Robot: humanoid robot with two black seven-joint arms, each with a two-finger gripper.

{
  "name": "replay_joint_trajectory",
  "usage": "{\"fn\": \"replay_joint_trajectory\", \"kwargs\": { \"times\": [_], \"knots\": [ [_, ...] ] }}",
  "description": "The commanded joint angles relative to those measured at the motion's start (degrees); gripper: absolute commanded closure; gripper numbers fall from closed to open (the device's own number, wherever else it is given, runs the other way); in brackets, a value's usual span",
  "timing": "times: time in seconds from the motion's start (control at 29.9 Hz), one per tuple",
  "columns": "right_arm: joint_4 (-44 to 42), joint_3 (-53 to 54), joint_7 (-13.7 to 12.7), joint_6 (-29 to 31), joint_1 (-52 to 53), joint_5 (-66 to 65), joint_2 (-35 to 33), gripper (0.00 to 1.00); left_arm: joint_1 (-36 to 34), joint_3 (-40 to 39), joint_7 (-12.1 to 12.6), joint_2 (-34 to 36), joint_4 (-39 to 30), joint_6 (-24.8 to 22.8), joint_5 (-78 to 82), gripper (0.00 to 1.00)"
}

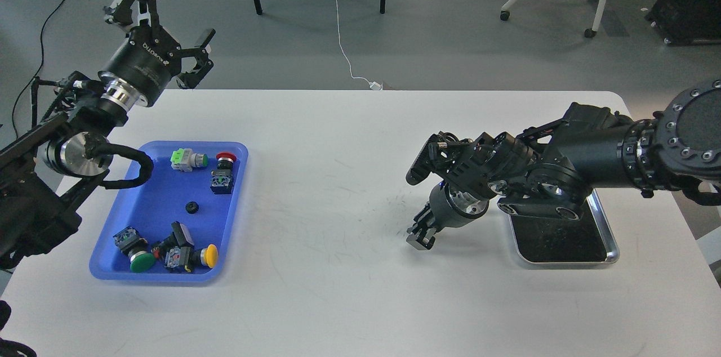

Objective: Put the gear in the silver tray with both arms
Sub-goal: 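Lower the right gripper onto the black gear and grasp it, then carry the gear with the right gripper over the silver tray, then release the gear into the silver tray and raise the right gripper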

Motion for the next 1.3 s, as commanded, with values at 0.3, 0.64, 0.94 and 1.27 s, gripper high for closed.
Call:
{"fn": "replay_joint_trajectory", "kwargs": {
  "times": [0.3,0.64,0.94,1.27],
  "knots": [
    [4.8,0.6,0.0,-0.2,7.4,-1.2,-13.0,0.77,-0.8,-0.1,0.0,-0.1,-0.2,0.1,-0.1,0.02],
    [8.4,0.1,0.0,-0.2,5.0,-12.8,-29.5,0.77,-0.7,0.0,0.0,-0.1,-0.2,0.0,0.0,0.02],
    [9.0,0.1,-0.4,-0.2,-0.9,-13.0,-31.5,0.76,-0.8,0.4,0.3,-0.1,-0.3,0.8,0.0,0.02],
    [8.9,0.6,-2.4,-2.6,-3.1,-13.3,-32.0,0.54,-2.0,0.3,0.8,-0.2,-0.3,0.7,0.0,0.02]
  ]
}}
